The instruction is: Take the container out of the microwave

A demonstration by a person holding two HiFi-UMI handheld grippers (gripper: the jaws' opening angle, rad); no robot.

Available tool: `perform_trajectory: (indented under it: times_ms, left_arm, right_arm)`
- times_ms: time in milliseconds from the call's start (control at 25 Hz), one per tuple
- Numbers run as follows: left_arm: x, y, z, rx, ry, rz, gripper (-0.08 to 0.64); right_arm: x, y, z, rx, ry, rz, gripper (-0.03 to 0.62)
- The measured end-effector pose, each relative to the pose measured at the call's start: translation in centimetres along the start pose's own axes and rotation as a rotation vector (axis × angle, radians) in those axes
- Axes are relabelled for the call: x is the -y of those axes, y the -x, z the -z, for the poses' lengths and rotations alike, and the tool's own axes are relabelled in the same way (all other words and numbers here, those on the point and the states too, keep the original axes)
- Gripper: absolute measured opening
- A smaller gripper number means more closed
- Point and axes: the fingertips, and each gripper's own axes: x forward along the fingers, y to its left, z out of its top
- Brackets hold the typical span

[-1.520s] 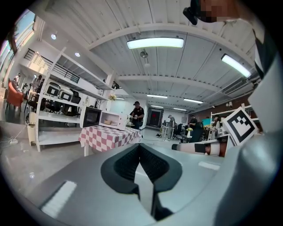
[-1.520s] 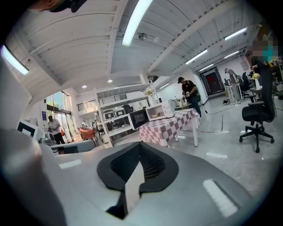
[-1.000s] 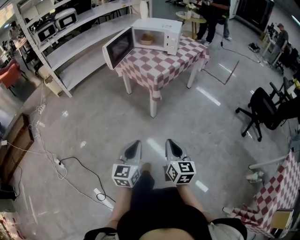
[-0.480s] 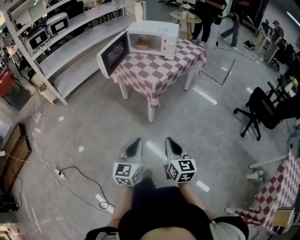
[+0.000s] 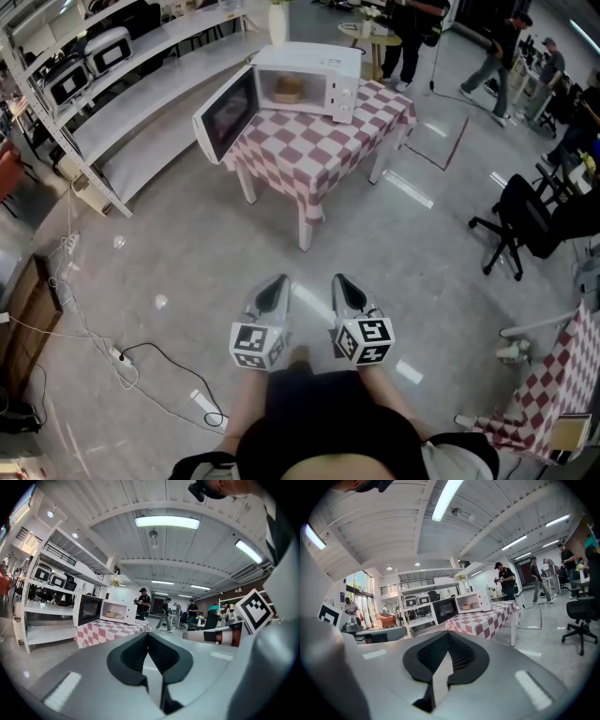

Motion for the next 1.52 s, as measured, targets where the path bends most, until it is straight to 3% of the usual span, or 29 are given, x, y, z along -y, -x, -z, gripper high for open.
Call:
perform_trajectory:
  times_ms: [480, 1520]
  left_arm:
    - [-3.2, -0.8, 1.1, -0.025, 0.015, 0.023, 0.011]
    - [-3.6, -0.5, 2.9, -0.066, 0.032, 0.034, 0.011]
  right_arm:
    - [-1.4, -3.1, 1.2, -0.026, -0.011, -0.003, 0.000]
    - [-0.3, -2.8, 3.0, -0.057, -0.068, 0.032, 0.000]
